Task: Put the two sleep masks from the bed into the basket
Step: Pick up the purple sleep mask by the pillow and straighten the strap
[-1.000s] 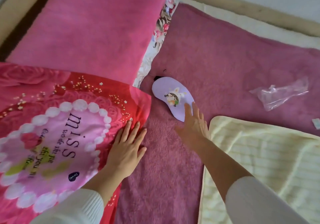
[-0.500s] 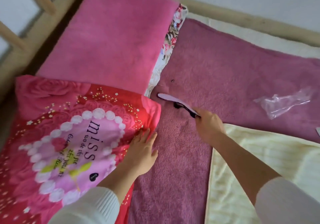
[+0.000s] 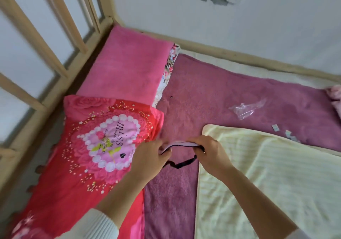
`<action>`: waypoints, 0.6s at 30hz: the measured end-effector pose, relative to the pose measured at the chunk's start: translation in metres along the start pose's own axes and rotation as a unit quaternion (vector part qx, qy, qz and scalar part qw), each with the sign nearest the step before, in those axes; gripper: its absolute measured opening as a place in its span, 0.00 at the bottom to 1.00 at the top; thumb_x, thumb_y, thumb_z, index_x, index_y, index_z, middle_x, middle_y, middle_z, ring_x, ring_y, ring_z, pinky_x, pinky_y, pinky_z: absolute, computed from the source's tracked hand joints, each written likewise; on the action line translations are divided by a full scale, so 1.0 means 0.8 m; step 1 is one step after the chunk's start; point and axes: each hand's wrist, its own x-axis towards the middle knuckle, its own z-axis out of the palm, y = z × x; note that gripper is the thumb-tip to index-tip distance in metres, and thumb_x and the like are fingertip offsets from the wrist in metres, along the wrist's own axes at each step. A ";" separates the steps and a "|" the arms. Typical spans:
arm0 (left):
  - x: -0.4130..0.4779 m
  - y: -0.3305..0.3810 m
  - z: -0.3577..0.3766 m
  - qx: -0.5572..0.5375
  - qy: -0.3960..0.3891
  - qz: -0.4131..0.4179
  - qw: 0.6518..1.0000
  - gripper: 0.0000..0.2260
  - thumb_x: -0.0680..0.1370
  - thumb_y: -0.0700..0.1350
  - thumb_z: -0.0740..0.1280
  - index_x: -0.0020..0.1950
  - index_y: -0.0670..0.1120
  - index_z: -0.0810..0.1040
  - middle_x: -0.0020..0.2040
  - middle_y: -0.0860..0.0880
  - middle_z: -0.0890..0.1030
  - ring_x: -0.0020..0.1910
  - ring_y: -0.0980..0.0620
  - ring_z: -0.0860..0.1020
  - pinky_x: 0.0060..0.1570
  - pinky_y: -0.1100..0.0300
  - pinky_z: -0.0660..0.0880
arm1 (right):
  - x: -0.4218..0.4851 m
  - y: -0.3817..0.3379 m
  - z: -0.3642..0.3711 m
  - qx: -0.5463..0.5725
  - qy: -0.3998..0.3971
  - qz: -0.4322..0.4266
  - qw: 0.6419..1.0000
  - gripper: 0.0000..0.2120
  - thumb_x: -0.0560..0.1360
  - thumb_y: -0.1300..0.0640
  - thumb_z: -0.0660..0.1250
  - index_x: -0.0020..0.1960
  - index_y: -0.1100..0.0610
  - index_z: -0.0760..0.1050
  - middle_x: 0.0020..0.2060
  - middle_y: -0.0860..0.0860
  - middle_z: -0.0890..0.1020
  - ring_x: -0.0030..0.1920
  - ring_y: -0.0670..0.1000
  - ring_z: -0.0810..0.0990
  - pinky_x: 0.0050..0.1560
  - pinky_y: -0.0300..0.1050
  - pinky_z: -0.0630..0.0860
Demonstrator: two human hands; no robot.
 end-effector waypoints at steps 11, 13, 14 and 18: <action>-0.136 0.100 -0.106 -0.545 -0.049 -0.187 0.816 0.23 0.72 0.34 0.59 0.61 0.55 0.79 0.54 0.47 0.81 0.48 0.47 0.84 0.40 0.51 0.81 | -0.128 -0.120 -0.033 0.022 0.107 -0.024 0.994 0.20 0.70 0.72 0.60 0.54 0.58 0.82 0.50 0.56 0.83 0.50 0.55 0.80 0.50 0.41 0.74; -0.157 0.102 -0.119 -0.616 -0.092 -0.213 0.753 0.19 0.71 0.39 0.61 0.59 0.51 0.80 0.52 0.45 0.81 0.45 0.44 0.85 0.43 0.46 0.81 | -0.153 -0.132 -0.038 -0.005 0.071 -0.067 0.995 0.21 0.70 0.74 0.58 0.56 0.59 0.81 0.50 0.57 0.81 0.47 0.58 0.81 0.49 0.48 0.77; -0.167 0.101 -0.124 -0.625 -0.104 -0.217 0.743 0.17 0.70 0.43 0.63 0.57 0.49 0.80 0.53 0.44 0.80 0.47 0.42 0.84 0.45 0.43 0.80 | -0.164 -0.136 -0.040 -0.014 0.064 -0.081 0.994 0.21 0.70 0.74 0.58 0.56 0.59 0.81 0.51 0.57 0.81 0.46 0.57 0.82 0.48 0.47 0.77; -0.208 0.098 -0.127 -0.556 -0.052 -0.220 0.800 0.07 0.71 0.40 0.71 0.46 0.49 0.77 0.54 0.42 0.78 0.52 0.41 0.81 0.48 0.42 0.80 | -0.208 -0.148 -0.034 0.000 0.105 -0.107 0.989 0.21 0.69 0.71 0.59 0.55 0.54 0.80 0.46 0.49 0.81 0.46 0.48 0.79 0.46 0.37 0.74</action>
